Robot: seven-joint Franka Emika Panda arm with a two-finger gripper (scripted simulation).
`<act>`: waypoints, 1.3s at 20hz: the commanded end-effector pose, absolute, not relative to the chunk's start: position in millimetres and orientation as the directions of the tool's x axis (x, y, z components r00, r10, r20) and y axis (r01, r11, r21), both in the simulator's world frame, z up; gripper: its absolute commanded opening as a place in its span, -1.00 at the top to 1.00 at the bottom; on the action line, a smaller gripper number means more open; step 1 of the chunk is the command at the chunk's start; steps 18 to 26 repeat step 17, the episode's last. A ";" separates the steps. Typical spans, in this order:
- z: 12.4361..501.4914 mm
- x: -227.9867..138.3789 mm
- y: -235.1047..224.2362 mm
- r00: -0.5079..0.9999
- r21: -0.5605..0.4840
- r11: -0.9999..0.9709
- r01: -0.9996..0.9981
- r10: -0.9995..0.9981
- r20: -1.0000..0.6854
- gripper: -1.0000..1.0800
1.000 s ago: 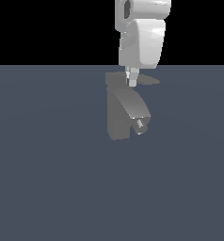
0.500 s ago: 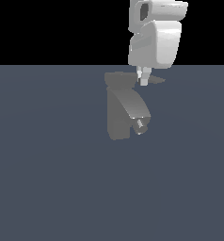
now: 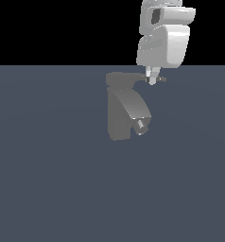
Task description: Turn on the faucet by rotating a designated handle.
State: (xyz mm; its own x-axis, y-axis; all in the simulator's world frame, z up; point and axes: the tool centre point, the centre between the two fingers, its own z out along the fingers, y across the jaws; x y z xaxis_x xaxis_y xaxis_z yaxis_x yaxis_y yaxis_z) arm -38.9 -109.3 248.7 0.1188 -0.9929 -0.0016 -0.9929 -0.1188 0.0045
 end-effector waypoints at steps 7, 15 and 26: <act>248.5 -15.3 -136.0 0.107 0.000 -0.107 -0.994 -0.994 0.000 1.00; 248.7 4.1 -157.8 0.100 0.000 -0.100 -0.995 -0.995 0.000 1.00; 248.7 6.5 -160.4 0.100 0.000 -0.100 -0.995 -0.995 0.000 1.00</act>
